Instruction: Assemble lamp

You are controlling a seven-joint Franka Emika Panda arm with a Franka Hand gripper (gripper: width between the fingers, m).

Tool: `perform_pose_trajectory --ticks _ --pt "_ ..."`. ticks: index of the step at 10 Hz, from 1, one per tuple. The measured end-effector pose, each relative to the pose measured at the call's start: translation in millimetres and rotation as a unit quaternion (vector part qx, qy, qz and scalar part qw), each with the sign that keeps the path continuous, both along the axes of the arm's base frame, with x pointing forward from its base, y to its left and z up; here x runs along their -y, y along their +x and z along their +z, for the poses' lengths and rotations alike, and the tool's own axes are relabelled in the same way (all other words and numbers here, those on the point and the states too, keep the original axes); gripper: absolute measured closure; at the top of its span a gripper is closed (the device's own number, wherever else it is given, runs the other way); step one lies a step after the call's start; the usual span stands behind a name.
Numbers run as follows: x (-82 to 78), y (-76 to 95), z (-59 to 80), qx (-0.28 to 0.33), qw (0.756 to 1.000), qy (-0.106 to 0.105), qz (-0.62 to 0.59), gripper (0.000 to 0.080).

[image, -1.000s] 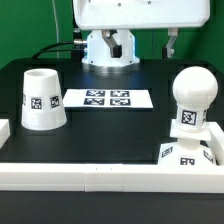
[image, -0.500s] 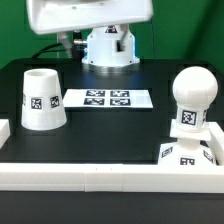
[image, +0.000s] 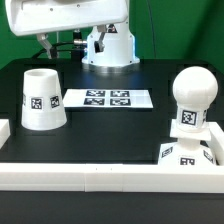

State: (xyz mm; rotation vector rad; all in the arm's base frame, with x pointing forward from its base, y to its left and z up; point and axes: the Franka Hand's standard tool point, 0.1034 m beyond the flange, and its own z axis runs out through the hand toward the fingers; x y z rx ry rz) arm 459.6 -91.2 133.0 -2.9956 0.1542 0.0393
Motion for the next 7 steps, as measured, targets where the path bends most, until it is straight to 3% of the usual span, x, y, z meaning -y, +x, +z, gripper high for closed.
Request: perform_pose_trajectory --ticks 2,7 --pt "18.7 -7.2 -3.5 0.009 0.999 0.008 0.029 0.0101" --pt "24.8 -15.2 -26.9 -0.007 1.000 0.004 0.024 0.0101"
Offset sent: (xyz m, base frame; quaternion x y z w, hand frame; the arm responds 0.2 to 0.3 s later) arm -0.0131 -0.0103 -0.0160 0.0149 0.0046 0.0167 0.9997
